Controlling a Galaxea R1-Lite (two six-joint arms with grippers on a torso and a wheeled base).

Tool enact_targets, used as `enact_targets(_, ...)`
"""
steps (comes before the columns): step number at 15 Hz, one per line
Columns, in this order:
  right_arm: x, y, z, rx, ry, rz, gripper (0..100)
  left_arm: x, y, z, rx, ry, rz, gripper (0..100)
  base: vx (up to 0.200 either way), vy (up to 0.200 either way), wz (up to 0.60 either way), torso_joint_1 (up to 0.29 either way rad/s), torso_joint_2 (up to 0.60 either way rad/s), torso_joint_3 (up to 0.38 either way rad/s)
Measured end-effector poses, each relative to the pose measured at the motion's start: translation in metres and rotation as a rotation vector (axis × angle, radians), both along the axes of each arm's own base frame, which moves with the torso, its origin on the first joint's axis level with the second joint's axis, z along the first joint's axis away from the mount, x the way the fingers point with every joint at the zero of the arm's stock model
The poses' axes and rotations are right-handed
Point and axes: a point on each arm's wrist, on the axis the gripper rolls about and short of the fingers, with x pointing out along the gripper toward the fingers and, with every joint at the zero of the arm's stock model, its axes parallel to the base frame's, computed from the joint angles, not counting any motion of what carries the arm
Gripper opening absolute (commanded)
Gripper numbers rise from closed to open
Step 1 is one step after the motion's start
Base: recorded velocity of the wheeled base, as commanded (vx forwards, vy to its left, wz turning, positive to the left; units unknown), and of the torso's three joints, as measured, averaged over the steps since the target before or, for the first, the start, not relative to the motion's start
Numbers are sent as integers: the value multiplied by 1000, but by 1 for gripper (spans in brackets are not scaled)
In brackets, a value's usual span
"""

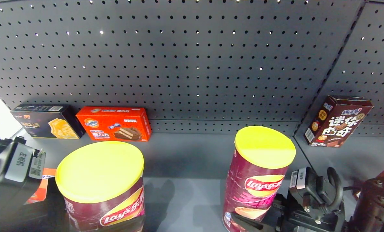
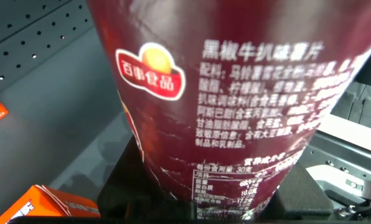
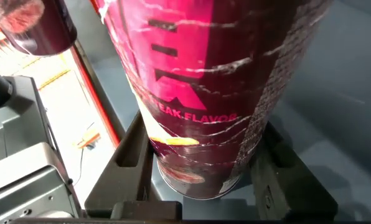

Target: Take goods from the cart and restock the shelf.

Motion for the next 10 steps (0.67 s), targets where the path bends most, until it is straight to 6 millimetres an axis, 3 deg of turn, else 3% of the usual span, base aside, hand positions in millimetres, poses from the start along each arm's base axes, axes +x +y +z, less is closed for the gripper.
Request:
enact_targets(1, 0, 1, -1, -3, 3, 1, 0, 0, 0, 0, 1, 1, 0, 0, 0, 0, 0, 0, 0, 0)
enact_targets(2, 0, 1, -2, -7, 4, 1, 100, 0, 0, -1, 1, 1, 0, 0, 0, 0, 0, 0, 0, 0)
enact_targets(10, -6, -9, -6, -24, 6, -19, 100, 0, 0, -1, 2, 3, 1, 0, 0, 0, 0, 0, 0, 0)
